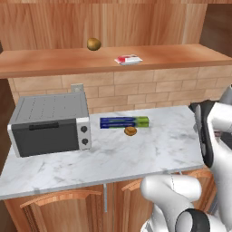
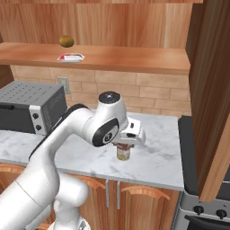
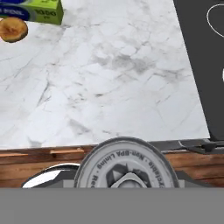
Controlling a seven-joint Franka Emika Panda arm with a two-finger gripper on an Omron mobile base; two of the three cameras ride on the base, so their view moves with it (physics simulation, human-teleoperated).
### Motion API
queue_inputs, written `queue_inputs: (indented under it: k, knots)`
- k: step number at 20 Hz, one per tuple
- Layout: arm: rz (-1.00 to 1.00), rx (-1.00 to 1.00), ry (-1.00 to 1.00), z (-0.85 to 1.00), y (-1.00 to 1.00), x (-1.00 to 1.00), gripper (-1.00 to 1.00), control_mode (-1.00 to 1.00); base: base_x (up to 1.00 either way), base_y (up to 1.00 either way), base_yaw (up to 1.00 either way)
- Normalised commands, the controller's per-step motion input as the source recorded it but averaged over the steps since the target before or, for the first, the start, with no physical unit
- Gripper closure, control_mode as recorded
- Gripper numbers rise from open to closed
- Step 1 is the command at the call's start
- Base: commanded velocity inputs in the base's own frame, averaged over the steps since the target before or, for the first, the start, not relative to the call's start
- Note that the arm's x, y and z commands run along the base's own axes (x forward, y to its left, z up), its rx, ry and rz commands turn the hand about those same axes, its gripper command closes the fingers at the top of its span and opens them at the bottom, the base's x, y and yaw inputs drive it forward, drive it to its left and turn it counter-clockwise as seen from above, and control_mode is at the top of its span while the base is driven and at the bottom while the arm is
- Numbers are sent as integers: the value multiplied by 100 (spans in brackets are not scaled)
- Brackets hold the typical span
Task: Pick the bar and canned food from the counter and place them in the cabinets closest to them.
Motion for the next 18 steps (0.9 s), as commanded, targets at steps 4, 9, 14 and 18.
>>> queue_inputs:
  k: [4,9,14,18]
  knots:
    - [1,0,-1,74,11,-88,100,-100,0,0,0]
    - [3,0,-7,67,32,-82,100,-100,0,0,0]
    - [2,0,-13,56,35,-65,100,-100,0,0,0]
    - [2,0,-14,53,34,-60,100,-100,0,0,0]
